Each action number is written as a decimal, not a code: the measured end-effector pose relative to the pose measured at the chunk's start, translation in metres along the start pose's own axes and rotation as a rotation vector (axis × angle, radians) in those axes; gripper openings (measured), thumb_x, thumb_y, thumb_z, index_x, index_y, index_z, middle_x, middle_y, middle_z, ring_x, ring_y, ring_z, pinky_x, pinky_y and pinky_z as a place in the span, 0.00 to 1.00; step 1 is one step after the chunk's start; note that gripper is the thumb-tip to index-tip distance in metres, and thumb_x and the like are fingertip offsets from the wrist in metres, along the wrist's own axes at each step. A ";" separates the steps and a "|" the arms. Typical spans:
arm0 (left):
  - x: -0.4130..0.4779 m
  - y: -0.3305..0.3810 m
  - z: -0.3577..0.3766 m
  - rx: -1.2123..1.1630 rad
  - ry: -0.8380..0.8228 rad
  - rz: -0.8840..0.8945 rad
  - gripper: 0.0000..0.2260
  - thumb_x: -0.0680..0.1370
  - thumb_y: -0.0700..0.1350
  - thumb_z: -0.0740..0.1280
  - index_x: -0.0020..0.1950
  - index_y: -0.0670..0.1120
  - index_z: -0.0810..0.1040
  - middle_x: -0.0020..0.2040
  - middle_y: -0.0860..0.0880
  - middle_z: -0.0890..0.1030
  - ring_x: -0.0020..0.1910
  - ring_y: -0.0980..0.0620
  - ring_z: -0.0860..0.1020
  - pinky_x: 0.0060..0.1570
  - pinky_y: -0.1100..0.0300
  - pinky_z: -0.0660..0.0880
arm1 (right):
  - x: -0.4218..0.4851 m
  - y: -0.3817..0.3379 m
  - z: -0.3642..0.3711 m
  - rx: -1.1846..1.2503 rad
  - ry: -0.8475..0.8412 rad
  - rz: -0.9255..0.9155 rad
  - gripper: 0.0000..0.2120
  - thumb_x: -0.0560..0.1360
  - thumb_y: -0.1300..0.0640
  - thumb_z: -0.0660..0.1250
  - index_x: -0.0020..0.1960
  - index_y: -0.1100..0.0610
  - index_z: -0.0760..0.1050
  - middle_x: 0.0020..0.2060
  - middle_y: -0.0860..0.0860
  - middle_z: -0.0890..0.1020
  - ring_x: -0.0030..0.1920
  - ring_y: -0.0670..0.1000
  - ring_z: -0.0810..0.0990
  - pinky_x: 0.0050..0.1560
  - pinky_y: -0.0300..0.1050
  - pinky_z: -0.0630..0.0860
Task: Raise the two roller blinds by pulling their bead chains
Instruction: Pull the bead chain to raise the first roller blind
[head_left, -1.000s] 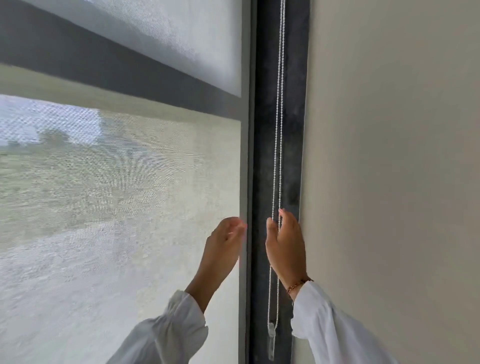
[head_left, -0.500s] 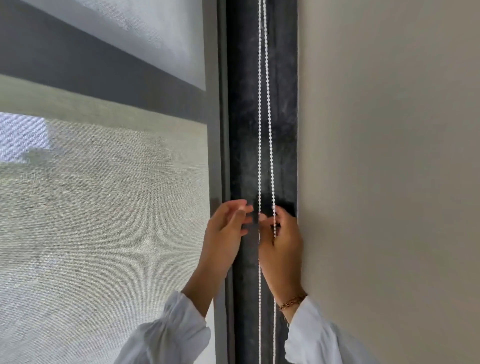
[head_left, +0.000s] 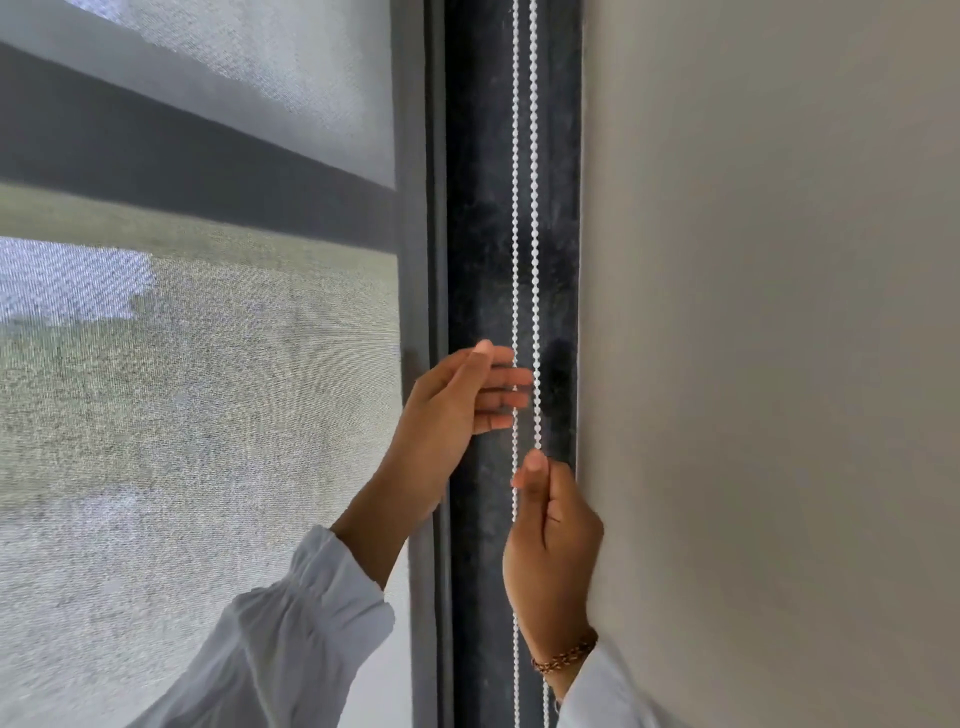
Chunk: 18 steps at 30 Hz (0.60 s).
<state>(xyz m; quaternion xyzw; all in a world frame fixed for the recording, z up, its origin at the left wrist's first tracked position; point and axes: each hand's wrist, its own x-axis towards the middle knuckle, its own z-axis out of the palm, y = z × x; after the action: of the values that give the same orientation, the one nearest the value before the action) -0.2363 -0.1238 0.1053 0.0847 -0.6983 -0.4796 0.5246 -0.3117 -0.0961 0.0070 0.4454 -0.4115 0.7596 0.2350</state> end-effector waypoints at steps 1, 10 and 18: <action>0.001 0.005 0.005 0.015 -0.015 0.007 0.15 0.79 0.51 0.55 0.51 0.47 0.78 0.46 0.47 0.84 0.44 0.51 0.82 0.47 0.57 0.78 | -0.002 -0.004 -0.004 0.002 -0.001 -0.017 0.24 0.78 0.43 0.52 0.36 0.58 0.74 0.26 0.39 0.67 0.25 0.36 0.67 0.29 0.24 0.61; 0.000 0.042 0.049 0.258 0.138 0.107 0.18 0.78 0.49 0.61 0.66 0.45 0.66 0.54 0.46 0.75 0.47 0.58 0.75 0.46 0.66 0.74 | -0.019 -0.059 -0.059 0.091 -0.107 0.038 0.20 0.77 0.38 0.50 0.35 0.50 0.69 0.24 0.36 0.64 0.23 0.38 0.64 0.28 0.23 0.59; -0.068 0.063 0.071 0.094 0.406 0.112 0.18 0.78 0.53 0.58 0.30 0.50 0.73 0.21 0.52 0.64 0.20 0.55 0.61 0.21 0.62 0.57 | 0.004 -0.090 -0.114 0.222 -0.071 0.136 0.23 0.73 0.33 0.51 0.38 0.48 0.73 0.25 0.36 0.76 0.24 0.39 0.72 0.26 0.24 0.63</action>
<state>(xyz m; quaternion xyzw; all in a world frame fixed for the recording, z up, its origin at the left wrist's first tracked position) -0.2402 -0.0076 0.1096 0.1652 -0.6033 -0.3898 0.6758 -0.3037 0.0485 0.0174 0.4663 -0.3624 0.7984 0.1174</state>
